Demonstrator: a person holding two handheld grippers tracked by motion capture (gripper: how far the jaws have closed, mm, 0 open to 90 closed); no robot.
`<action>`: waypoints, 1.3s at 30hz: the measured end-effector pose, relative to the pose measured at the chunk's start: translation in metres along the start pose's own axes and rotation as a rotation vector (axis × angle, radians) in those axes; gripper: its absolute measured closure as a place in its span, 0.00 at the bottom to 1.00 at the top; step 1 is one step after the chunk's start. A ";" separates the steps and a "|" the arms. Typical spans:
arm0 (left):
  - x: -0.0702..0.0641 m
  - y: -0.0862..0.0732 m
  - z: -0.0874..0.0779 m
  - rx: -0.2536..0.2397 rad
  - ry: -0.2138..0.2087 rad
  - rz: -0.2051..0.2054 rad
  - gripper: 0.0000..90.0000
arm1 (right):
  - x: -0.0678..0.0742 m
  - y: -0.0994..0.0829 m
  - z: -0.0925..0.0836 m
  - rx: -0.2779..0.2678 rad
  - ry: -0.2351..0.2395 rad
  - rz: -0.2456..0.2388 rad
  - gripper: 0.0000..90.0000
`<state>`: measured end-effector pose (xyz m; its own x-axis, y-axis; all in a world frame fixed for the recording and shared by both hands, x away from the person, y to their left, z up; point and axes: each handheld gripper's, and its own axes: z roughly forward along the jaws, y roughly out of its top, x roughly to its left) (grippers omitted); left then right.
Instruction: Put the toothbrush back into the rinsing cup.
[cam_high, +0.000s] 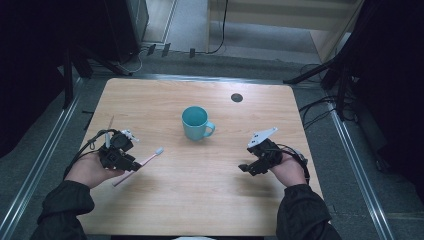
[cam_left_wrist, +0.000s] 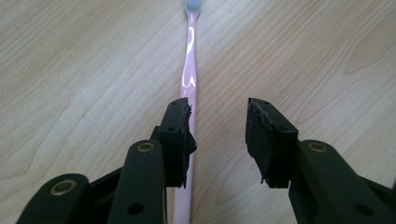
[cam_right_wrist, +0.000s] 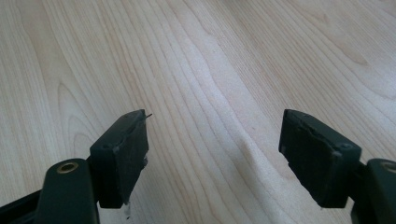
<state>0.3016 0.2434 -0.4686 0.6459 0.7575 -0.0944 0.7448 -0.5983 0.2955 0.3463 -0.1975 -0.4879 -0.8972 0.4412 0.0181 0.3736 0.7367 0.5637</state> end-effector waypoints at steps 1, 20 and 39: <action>0.002 -0.001 0.002 0.019 0.002 0.004 0.68 | 0.000 0.000 0.000 0.000 0.001 0.000 0.27; 0.015 0.005 0.025 0.114 -0.016 0.024 0.74 | 0.001 -0.009 -0.003 0.014 -0.007 0.014 0.27; 0.021 0.006 0.040 0.151 -0.006 0.041 0.76 | 0.003 -0.015 -0.007 0.013 -0.020 0.033 0.27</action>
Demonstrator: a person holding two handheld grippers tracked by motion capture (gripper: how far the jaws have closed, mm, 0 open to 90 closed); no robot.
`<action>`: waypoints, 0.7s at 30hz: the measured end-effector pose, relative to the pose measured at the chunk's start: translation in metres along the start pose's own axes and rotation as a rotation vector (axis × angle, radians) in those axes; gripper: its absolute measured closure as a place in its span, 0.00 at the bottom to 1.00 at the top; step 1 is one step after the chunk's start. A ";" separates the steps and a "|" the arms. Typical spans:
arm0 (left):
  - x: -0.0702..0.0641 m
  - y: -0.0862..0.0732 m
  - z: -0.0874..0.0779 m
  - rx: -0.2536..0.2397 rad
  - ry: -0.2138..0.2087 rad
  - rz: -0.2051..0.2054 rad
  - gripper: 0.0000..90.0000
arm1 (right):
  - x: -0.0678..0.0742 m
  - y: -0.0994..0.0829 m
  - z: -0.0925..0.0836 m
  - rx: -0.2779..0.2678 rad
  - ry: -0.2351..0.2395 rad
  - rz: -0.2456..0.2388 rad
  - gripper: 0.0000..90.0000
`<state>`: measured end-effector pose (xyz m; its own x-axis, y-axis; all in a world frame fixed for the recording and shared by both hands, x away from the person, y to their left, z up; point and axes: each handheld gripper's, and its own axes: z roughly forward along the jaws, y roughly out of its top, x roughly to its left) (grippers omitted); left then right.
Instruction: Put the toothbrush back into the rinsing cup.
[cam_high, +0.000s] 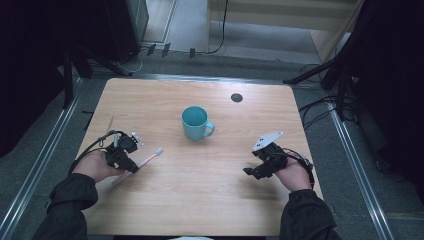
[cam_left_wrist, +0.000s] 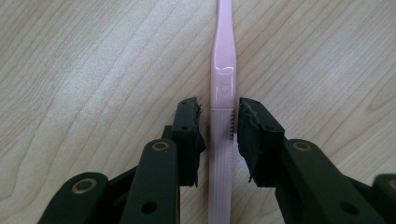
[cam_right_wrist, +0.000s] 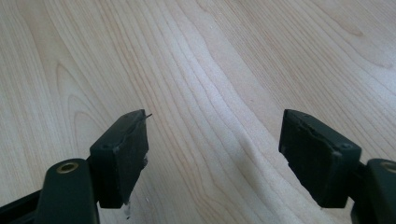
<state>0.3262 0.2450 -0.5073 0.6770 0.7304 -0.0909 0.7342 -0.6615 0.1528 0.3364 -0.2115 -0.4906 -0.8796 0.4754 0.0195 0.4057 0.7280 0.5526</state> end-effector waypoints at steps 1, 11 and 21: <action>0.000 0.000 0.000 0.000 0.000 0.000 0.76 | 0.000 0.000 0.000 0.000 0.000 0.000 0.27; -0.004 0.002 0.000 0.026 0.039 0.015 0.83 | 0.000 0.000 0.000 0.000 0.002 -0.005 0.27; -0.006 0.006 0.001 0.041 0.038 -0.014 0.86 | 0.000 -0.001 0.000 0.002 0.001 0.002 0.27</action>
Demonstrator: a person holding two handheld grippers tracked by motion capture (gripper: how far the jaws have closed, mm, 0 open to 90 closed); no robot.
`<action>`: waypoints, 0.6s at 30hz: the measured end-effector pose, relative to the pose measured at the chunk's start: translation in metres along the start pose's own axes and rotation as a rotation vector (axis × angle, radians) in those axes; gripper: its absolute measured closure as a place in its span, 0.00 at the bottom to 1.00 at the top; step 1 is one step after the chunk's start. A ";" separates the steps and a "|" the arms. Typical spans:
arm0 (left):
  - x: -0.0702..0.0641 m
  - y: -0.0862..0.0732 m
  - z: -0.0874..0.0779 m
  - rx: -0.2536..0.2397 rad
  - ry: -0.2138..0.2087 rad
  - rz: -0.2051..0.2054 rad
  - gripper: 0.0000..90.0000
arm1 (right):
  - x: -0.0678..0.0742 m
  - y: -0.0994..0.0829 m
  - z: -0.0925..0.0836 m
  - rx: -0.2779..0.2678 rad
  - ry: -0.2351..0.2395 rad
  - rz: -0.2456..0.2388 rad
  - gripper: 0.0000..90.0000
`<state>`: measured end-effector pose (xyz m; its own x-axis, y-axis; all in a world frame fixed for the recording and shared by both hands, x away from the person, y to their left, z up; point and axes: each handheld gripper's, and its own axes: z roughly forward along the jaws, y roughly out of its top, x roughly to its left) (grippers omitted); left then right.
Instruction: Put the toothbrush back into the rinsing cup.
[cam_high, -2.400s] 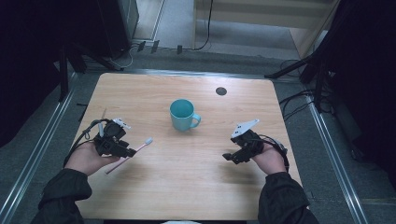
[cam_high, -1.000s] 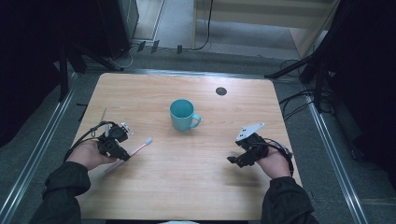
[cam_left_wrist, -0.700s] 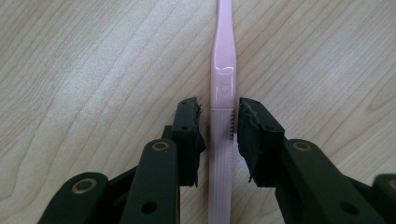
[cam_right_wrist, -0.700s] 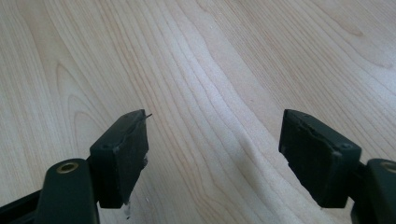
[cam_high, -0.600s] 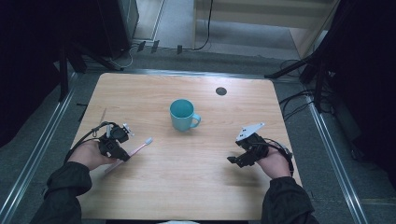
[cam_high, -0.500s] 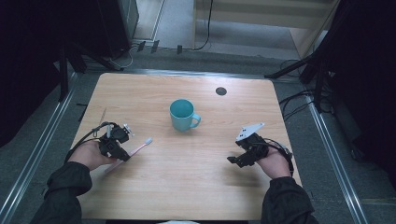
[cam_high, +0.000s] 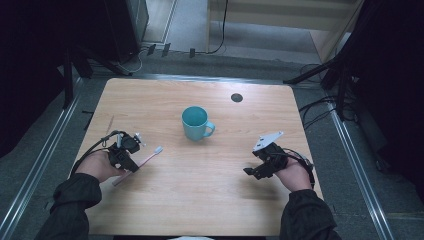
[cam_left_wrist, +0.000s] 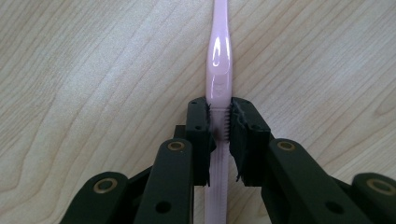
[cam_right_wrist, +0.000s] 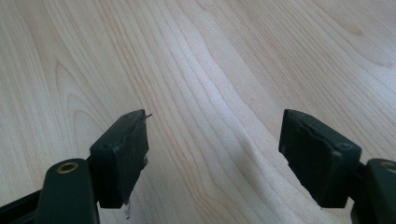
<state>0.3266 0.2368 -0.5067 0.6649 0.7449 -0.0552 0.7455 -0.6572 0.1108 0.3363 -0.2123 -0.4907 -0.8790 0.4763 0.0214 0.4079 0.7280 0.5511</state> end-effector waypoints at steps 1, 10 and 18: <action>-0.001 0.000 0.000 -0.001 -0.004 0.000 0.86 | 0.000 0.000 0.000 0.000 -0.001 -0.001 0.27; -0.005 0.003 0.000 0.009 0.025 -0.003 0.87 | 0.000 0.000 0.000 0.003 -0.002 0.002 0.27; -0.005 0.004 0.000 0.008 0.020 -0.002 0.87 | 0.000 0.000 0.001 0.006 0.002 0.000 0.27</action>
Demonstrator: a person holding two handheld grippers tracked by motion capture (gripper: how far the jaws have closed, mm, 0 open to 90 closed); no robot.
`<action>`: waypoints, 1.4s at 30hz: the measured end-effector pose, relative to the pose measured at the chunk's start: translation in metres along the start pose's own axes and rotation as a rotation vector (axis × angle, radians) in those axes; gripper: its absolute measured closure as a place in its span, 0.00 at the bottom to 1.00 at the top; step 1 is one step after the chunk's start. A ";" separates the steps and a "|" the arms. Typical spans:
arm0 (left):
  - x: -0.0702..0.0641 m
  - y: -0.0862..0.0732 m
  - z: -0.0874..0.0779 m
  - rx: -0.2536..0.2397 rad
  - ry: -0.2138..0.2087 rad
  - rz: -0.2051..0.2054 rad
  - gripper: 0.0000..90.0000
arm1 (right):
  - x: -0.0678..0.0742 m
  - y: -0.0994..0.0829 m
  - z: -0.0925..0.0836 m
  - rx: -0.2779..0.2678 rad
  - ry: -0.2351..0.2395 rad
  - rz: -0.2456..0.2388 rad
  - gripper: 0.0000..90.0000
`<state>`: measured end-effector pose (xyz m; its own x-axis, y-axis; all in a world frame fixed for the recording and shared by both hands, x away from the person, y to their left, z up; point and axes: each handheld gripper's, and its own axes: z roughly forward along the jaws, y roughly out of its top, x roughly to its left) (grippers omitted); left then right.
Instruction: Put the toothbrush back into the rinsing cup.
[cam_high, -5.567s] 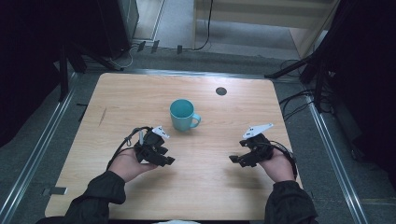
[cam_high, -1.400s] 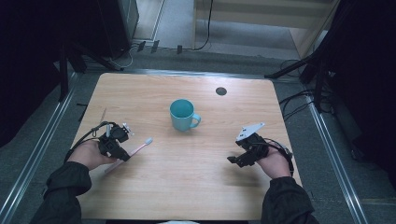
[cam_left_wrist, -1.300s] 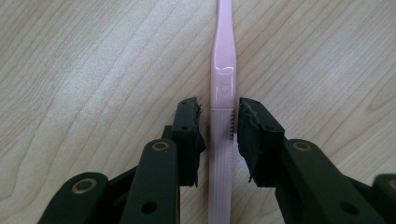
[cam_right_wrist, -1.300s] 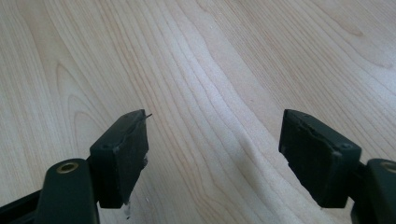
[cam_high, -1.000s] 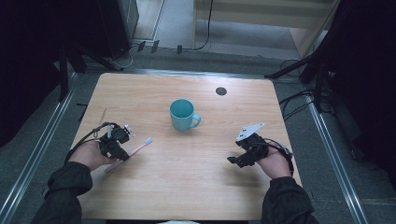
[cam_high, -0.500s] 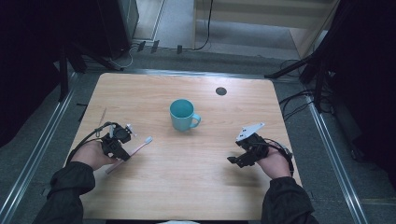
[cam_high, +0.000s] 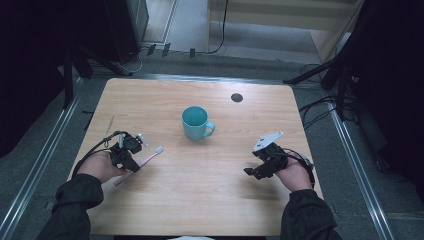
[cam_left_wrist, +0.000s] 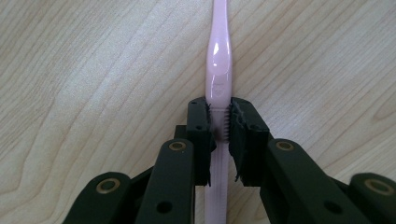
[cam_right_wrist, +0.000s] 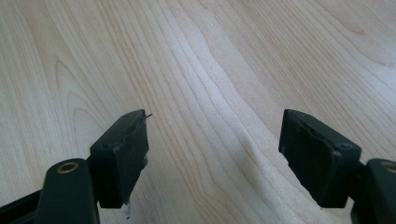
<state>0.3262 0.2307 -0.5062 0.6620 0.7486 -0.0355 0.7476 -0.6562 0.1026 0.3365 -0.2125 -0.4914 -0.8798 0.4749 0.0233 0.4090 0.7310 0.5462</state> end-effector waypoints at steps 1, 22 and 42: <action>0.000 0.000 0.000 0.002 0.002 0.000 0.87 | 0.000 0.000 0.000 0.001 0.000 0.001 0.27; 0.005 -0.003 -0.007 -0.038 -0.038 -0.017 0.87 | 0.000 0.000 -0.001 -0.007 -0.005 -0.006 0.27; 0.009 -0.008 -0.015 -0.083 -0.088 -0.046 0.87 | 0.001 0.002 -0.001 -0.008 -0.005 -0.015 0.27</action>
<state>0.3253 0.2446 -0.4921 0.6317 0.7645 -0.1285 0.7729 -0.6082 0.1810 0.3358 -0.2108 -0.4900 -0.8847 0.4661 0.0103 0.3933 0.7342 0.5533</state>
